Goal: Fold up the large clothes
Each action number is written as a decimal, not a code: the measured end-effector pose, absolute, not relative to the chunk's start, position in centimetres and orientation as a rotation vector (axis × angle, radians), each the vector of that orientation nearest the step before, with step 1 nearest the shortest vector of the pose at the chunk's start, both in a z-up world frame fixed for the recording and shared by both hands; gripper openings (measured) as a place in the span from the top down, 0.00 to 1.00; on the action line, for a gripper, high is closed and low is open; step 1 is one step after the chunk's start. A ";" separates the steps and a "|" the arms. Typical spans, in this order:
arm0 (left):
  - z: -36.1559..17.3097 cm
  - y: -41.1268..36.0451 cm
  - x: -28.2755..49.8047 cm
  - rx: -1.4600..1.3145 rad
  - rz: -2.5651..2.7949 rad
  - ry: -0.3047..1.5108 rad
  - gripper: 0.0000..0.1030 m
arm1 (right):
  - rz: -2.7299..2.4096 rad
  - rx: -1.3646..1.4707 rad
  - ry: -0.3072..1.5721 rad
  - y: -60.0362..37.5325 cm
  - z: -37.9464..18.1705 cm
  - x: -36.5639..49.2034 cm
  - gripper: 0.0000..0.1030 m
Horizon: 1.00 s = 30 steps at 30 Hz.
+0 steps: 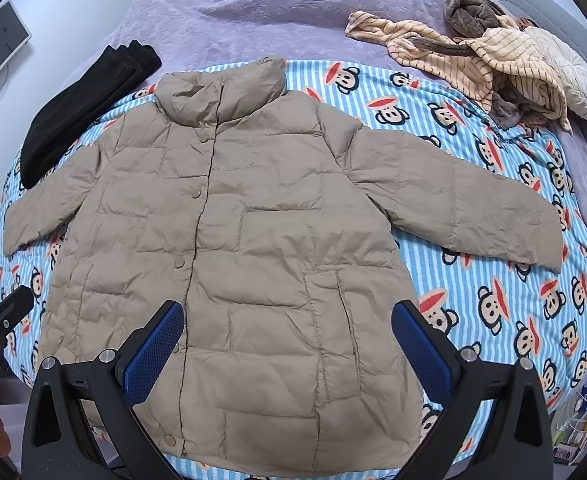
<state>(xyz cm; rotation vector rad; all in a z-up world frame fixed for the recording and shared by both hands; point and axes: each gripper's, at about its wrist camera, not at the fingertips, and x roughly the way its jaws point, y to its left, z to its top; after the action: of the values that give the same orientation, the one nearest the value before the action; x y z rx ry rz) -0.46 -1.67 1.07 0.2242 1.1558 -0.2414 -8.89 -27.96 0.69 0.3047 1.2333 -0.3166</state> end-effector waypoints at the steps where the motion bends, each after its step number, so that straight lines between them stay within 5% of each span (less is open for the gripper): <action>1: 1.1 -1.7 -0.5 0.224 -0.242 1.156 0.00 | -0.317 0.304 1.233 -28.0 0.7 -8.9 0.00; 30: 1.0 -1.8 -0.4 0.219 -0.254 1.160 0.00 | -0.322 0.302 1.235 -27.8 0.6 -8.9 0.00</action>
<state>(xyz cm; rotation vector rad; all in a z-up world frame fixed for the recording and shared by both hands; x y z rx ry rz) -0.36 -1.76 0.95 0.2192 1.1604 -0.2535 -8.86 -27.79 0.62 0.3022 1.2345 -0.3215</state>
